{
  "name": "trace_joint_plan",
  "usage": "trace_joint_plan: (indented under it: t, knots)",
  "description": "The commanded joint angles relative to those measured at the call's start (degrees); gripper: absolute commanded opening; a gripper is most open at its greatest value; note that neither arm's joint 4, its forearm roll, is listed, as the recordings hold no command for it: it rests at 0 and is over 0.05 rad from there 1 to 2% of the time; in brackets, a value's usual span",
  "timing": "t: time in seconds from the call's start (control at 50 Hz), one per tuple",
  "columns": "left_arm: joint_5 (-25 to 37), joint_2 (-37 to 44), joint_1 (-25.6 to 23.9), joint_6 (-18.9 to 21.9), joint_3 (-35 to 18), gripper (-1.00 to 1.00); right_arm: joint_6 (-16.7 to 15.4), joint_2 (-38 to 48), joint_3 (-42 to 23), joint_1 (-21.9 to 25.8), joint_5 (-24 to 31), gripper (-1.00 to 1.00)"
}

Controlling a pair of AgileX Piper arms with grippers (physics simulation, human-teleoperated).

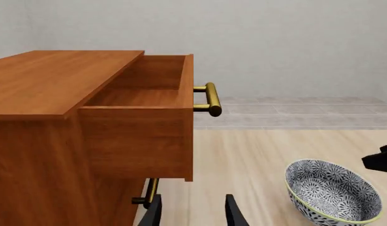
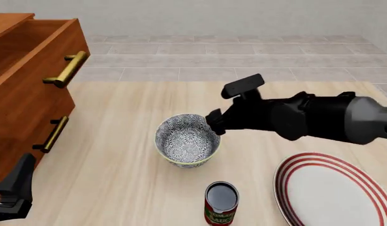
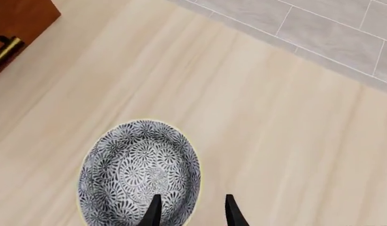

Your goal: Put the bowl on the plate.

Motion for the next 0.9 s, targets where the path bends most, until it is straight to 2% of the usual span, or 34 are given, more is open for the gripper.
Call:
trace_joint_plan:
  t: [0.02, 0.46, 0.9]
  knots:
    - [0.0, 0.0, 0.0, 0.0, 0.0, 1.0, -0.64, 6.02, -3.63, -1.78, 1.87, 1.0]
    - [0.0, 0.0, 0.0, 0.0, 0.0, 1.0, -1.22, 13.34, -7.86, -2.14, 2.86, 1.0]
    - [0.0, 0.0, 0.0, 0.0, 0.0, 1.0, 0.74, 15.16, -5.95, 0.25, 1.51, 1.0]
